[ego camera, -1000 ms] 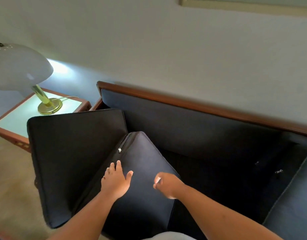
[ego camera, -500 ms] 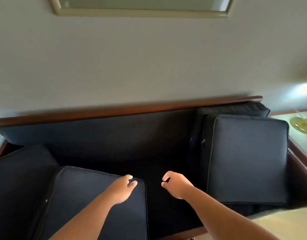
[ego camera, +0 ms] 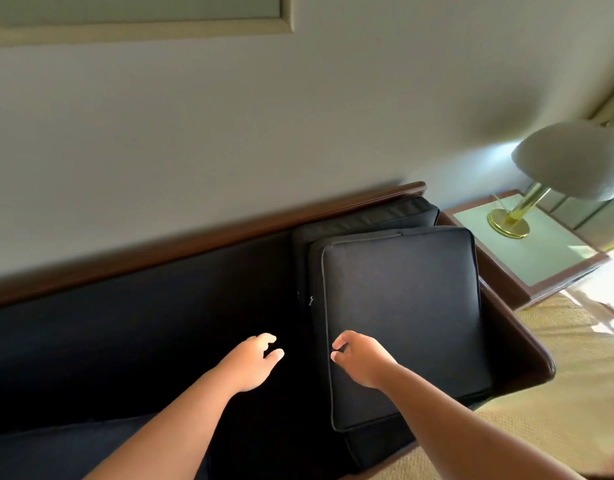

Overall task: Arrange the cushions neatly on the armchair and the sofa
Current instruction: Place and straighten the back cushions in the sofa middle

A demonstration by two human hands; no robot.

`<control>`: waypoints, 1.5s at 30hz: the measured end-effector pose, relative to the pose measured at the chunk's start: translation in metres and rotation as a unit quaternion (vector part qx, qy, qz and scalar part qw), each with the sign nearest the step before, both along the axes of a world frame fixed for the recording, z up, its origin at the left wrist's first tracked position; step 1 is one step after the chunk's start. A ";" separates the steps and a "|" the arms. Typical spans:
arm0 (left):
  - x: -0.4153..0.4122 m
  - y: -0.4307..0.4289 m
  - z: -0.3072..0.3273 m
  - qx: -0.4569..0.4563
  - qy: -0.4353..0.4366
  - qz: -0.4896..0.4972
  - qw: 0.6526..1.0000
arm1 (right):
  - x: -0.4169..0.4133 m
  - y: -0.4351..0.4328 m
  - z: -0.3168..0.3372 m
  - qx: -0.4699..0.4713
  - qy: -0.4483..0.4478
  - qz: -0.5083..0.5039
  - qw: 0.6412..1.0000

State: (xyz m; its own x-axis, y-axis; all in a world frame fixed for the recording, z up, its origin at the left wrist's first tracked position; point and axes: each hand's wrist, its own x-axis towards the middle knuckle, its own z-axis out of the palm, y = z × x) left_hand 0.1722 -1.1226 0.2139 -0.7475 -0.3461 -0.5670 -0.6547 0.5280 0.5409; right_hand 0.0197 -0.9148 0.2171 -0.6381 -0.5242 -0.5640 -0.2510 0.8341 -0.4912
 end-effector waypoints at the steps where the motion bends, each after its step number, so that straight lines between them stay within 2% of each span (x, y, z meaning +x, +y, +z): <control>1: -0.021 0.006 0.001 -0.001 0.003 -0.002 1.000 | -0.018 0.005 0.001 -0.004 0.002 0.000 1.000; 8: -0.146 0.034 0.005 -0.050 0.034 -0.026 0.998 | -0.119 0.044 0.003 0.009 0.004 -0.016 1.000; 12: -0.205 0.034 0.012 -0.124 0.055 -0.038 0.990 | -0.161 0.060 0.012 0.011 0.010 -0.013 1.000; 16: -0.251 0.026 0.020 -0.205 0.045 -0.068 0.975 | -0.199 0.068 0.017 -0.002 0.016 -0.031 0.999; 19: -0.284 0.017 0.022 -0.241 0.007 -0.106 0.965 | -0.226 0.069 0.014 -0.010 0.011 -0.038 0.999; 24: -0.314 0.006 0.019 -0.235 -0.076 -0.129 0.960 | -0.260 0.059 0.009 -0.013 0.024 -0.031 0.999; 31: -0.332 -0.009 0.007 -0.214 -0.118 -0.114 0.963 | -0.292 0.039 0.005 0.002 0.073 0.010 0.997; 39: -0.337 -0.010 -0.001 -0.243 -0.116 -0.118 0.956 | -0.322 0.024 0.004 0.016 0.118 0.033 0.992; 45: -0.345 -0.015 -0.005 -0.211 -0.103 -0.079 0.969 | -0.331 0.016 -0.004 0.049 0.122 0.059 0.990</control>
State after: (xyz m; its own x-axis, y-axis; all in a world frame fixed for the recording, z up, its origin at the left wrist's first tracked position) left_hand -0.1724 -1.1376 0.2087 -0.6960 -0.4704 -0.5425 -0.6186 0.7764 0.1206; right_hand -0.3114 -0.8986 0.2132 -0.6997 -0.5528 -0.4526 -0.4499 0.8330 -0.3220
